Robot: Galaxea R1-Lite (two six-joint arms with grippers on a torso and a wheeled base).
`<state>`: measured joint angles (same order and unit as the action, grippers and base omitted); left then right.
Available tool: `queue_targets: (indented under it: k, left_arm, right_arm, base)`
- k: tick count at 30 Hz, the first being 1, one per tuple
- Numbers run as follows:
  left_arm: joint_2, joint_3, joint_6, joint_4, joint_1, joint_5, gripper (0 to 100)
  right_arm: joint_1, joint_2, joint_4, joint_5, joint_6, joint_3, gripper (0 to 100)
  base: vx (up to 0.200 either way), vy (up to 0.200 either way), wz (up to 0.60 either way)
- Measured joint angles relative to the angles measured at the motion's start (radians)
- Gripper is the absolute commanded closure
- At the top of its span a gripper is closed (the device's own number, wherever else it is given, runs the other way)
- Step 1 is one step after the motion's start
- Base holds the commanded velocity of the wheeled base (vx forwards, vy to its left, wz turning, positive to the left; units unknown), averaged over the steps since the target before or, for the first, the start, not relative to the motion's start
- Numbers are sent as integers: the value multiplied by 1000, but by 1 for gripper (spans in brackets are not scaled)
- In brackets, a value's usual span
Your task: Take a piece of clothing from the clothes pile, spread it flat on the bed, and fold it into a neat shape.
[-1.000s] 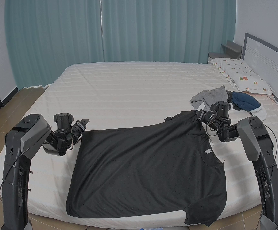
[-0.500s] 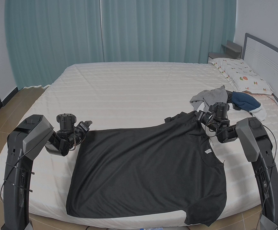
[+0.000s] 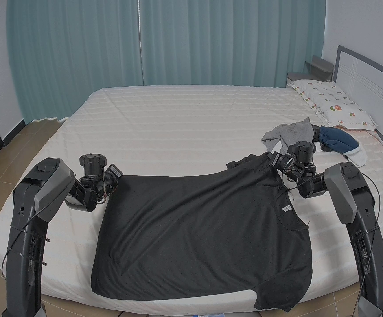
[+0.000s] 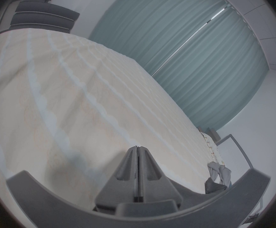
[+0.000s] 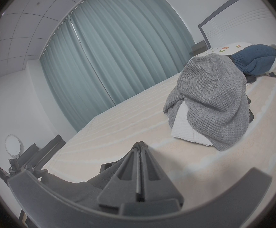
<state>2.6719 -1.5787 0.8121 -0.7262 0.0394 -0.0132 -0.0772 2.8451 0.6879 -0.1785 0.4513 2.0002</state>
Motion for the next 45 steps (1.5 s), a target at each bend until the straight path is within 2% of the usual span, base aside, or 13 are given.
queue_targets:
  k: [14,21,45]
  left_arm:
    - [2,-39,6,-12,-27,-44,100]
    - [12,-64,14,-36,-33,-98,100]
    - [69,-110,10,-4,-39,-71,100]
  right_arm:
    - [11,-27,30,-13,-3,0,100]
    - [23,-25,40,-8,-4,-1,100]
    - [28,34,32,-23,-5,0,100]
  base:
    - [0,0,0]
    - [0,0,0]
    - [0,0,0]
